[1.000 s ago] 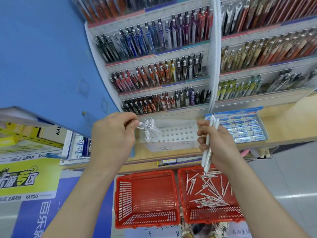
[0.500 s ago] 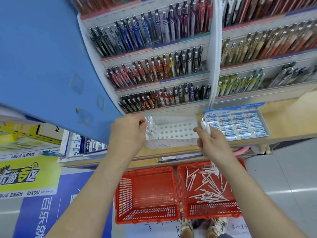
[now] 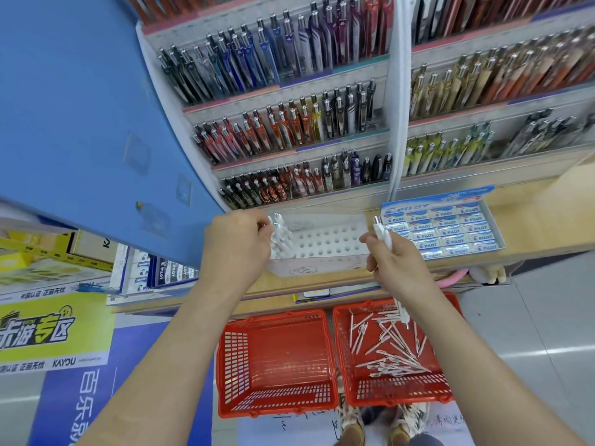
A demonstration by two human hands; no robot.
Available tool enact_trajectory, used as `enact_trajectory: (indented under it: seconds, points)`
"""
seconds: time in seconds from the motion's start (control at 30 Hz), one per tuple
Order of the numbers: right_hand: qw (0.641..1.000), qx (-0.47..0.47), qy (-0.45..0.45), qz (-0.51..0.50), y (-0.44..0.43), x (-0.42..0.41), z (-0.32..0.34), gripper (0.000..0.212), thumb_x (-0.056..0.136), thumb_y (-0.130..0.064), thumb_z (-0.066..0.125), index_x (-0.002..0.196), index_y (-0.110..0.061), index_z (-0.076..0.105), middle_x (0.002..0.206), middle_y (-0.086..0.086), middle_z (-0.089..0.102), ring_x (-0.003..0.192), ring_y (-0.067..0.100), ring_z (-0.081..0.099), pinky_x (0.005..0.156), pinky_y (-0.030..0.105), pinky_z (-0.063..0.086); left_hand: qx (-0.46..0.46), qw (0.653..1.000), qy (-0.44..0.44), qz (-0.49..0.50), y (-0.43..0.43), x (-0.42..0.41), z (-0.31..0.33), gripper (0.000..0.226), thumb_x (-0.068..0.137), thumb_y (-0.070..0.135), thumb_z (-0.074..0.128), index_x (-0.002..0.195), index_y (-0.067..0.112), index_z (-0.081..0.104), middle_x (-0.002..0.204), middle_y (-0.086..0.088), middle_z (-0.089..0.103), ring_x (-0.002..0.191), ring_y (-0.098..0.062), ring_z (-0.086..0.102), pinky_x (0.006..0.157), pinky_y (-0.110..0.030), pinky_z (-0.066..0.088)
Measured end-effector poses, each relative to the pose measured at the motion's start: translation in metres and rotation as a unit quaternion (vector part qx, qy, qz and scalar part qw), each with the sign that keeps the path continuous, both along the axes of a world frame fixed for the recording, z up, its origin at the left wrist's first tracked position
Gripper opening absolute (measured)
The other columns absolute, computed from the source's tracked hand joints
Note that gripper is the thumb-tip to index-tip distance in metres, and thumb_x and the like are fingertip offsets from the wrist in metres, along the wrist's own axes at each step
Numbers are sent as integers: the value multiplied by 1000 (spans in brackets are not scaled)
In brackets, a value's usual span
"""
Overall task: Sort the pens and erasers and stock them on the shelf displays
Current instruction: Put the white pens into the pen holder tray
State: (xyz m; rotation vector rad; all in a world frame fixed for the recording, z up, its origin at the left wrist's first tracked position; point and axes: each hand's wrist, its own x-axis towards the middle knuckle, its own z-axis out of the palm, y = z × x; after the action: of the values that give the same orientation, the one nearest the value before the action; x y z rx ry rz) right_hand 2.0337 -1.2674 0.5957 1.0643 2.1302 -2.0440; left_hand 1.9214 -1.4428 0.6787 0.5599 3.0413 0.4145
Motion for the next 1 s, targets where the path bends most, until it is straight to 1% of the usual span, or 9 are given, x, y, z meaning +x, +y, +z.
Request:
enact_trajectory:
  seconds: [0.13, 0.33, 0.57, 0.63, 0.7, 0.77, 0.87, 0.93, 1.0]
  points:
    - [1000, -14, -1, -7, -1, 0, 2, 26, 98, -29, 45, 98, -8, 61, 63, 5, 55, 48, 15, 47, 50, 28, 37, -11, 1000, -12, -21, -2, 3, -14, 12, 87, 23, 64, 90, 17, 74, 88, -3, 69, 84, -25, 62, 73, -35, 49]
    - [988, -143, 21, -48, 1, 4, 5, 27, 101, -29, 42, 104, -11, 61, 64, 9, 56, 48, 17, 51, 43, 26, 40, -30, 999, -7, -34, -1, -1, -27, 13, 85, 23, 66, 87, 14, 75, 89, -5, 63, 91, -25, 56, 74, -34, 44]
    - [904, -378, 70, -185, 1, 1, 27, 40, 100, -37, 43, 88, -5, 64, 62, 7, 56, 52, 18, 54, 47, 25, 48, -50, 998, -15, -31, 1, -2, -22, 14, 84, 26, 66, 88, 15, 73, 87, -3, 62, 90, -23, 56, 73, -32, 44]
    - [887, -406, 94, -200, 2, -1, 33, 43, 99, -42, 41, 85, -7, 63, 62, 5, 58, 55, 17, 57, 53, 26, 49, -10, 999, -2, -31, 3, 9, -13, 14, 87, 32, 62, 92, 20, 69, 84, 2, 60, 83, -18, 55, 68, -30, 41]
    - [886, -403, 117, -196, 2, -3, 38, 45, 99, -45, 38, 85, -9, 62, 63, 4, 57, 58, 17, 55, 57, 27, 46, 63, 995, -54, -49, 10, 29, -4, 18, 91, 35, 56, 83, 22, 66, 71, 7, 60, 66, -10, 54, 59, -28, 41]
    - [892, -387, 135, -192, 1, -5, 43, 46, 99, -46, 37, 84, -10, 61, 62, 5, 55, 57, 17, 51, 57, 27, 42, 141, 966, -205, -64, 21, 53, 1, 33, 93, 40, 51, 80, 15, 66, 64, 0, 64, 62, -14, 59, 61, -33, 48]
    - [913, -342, 132, -179, -4, -6, 50, 48, 98, -51, 35, 83, -15, 63, 58, 2, 52, 51, 13, 47, 44, 22, 40, 293, 869, -398, -10, 34, 79, 3, 31, 94, 37, 48, 89, 14, 70, 68, -2, 70, 61, -11, 65, 62, -30, 52]
    - [929, -308, 137, -155, -8, -4, 52, 49, 96, -54, 35, 84, -18, 65, 60, 1, 51, 48, 11, 44, 40, 20, 36, 368, 814, -447, 39, 37, 87, 4, 27, 92, 30, 51, 94, 12, 71, 69, -5, 71, 60, -12, 63, 59, -23, 51]
    - [943, -278, 142, -114, -11, 0, 52, 45, 95, -53, 39, 91, -17, 66, 63, 0, 51, 47, 10, 39, 40, 21, 30, 390, 803, -448, 52, 37, 91, 4, 20, 92, 21, 55, 92, 12, 73, 68, -5, 70, 60, -12, 62, 59, -22, 51]
